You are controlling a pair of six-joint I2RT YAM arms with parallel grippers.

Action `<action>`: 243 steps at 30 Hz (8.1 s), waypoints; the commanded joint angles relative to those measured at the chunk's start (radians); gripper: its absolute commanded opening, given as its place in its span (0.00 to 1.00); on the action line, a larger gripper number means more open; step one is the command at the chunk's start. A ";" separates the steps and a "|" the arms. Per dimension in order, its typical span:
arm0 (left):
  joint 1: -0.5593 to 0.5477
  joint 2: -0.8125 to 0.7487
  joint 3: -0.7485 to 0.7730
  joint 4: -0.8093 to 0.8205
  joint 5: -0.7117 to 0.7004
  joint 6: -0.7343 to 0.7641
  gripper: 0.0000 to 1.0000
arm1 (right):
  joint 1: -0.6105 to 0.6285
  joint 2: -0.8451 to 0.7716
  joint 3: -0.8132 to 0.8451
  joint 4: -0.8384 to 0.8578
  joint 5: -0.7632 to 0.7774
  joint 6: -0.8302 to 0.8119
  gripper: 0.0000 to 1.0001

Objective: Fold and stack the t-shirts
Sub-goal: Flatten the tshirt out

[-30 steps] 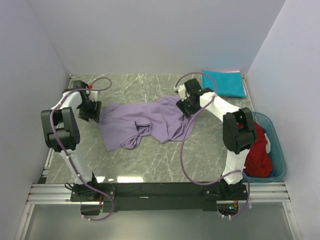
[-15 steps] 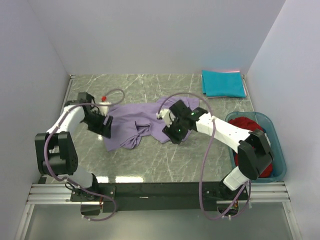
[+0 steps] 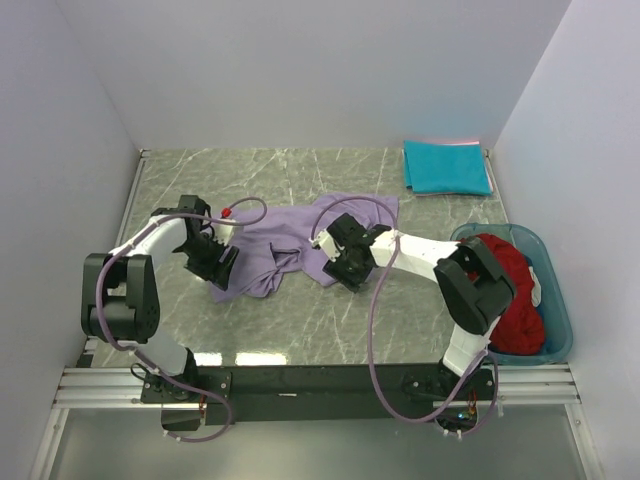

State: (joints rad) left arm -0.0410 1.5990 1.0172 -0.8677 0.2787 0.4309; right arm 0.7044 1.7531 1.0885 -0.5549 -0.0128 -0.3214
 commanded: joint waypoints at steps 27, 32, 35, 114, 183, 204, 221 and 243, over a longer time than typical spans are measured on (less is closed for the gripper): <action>0.038 0.130 0.109 -0.068 -0.024 0.040 0.31 | -0.356 0.261 0.655 -0.476 -0.260 -0.266 0.52; 0.038 0.118 0.116 -0.076 0.017 0.037 0.38 | -0.382 0.106 0.567 -0.422 -0.231 -0.223 0.71; 0.038 0.092 0.107 -0.089 0.037 0.040 0.39 | -0.376 -0.009 0.425 -0.431 -0.278 -0.209 0.64; 0.303 0.179 0.327 -0.128 0.011 0.031 0.01 | -0.301 0.258 0.525 -0.270 -0.441 0.176 0.68; 0.508 -0.295 0.830 0.074 0.280 -0.247 0.00 | -0.672 -0.274 0.955 -0.220 -0.296 0.154 0.00; 0.614 -0.123 1.100 0.518 0.213 -0.606 0.00 | -0.623 -0.205 1.198 0.181 -0.139 0.243 0.00; 0.828 -0.576 0.996 0.426 0.155 -0.520 0.00 | -0.623 -0.698 0.896 0.108 -0.145 0.193 0.00; 0.471 -0.565 -0.060 0.487 0.097 -0.109 0.00 | -0.487 -0.213 0.366 0.225 -0.237 0.120 0.00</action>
State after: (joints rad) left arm 0.5125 0.9970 0.9974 -0.5327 0.5388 0.2737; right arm 0.1974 1.4899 1.4406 -0.4118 -0.2893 -0.1806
